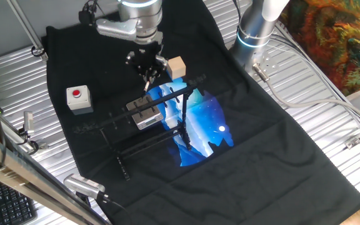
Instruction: Place the brush on the pen rack
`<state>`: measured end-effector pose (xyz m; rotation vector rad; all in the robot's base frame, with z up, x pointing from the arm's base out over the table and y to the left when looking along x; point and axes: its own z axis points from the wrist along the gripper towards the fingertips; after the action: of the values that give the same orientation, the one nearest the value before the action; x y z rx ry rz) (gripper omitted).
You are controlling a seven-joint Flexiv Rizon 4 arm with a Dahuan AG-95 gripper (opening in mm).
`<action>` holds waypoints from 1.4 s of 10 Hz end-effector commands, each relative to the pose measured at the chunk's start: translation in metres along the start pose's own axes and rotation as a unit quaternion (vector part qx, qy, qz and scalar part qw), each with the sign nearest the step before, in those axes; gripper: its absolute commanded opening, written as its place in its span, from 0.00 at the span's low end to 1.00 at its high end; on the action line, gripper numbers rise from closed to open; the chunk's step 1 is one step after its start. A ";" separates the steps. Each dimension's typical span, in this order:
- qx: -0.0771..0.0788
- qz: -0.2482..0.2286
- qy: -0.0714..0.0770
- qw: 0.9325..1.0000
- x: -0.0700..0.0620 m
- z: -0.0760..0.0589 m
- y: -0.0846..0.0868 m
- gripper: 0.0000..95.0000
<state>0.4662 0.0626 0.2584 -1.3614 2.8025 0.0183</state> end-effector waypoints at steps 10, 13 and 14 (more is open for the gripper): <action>-0.006 -0.113 0.012 0.994 0.002 -0.034 -0.003 0.00; -0.008 -0.123 0.014 0.992 0.006 -0.045 -0.003 0.00; -0.010 -0.127 0.012 0.992 0.006 -0.045 -0.003 0.00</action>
<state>0.4636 0.0548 0.3040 -1.7247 2.6285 0.0218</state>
